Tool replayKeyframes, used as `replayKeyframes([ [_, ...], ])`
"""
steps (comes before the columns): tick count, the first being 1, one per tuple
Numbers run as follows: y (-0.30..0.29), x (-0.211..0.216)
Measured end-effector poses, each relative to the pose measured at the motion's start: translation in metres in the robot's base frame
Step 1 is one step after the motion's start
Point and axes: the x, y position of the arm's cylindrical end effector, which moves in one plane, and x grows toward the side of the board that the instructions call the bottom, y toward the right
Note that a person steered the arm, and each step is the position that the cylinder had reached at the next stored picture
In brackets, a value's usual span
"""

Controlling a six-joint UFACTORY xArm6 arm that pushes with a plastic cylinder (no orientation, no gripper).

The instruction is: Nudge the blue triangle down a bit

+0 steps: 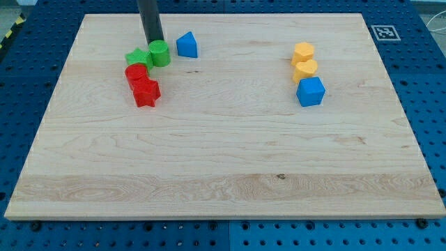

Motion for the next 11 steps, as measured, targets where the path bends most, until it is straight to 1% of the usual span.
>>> replayKeyframes([
  [1, 0.000, 0.000],
  [3, -0.001, -0.014],
  [4, 0.001, -0.029],
  [5, 0.015, -0.039],
  [6, 0.027, -0.036],
  [8, 0.057, -0.009],
  [9, 0.058, 0.002],
  [10, 0.069, -0.019],
  [11, 0.106, -0.029],
])
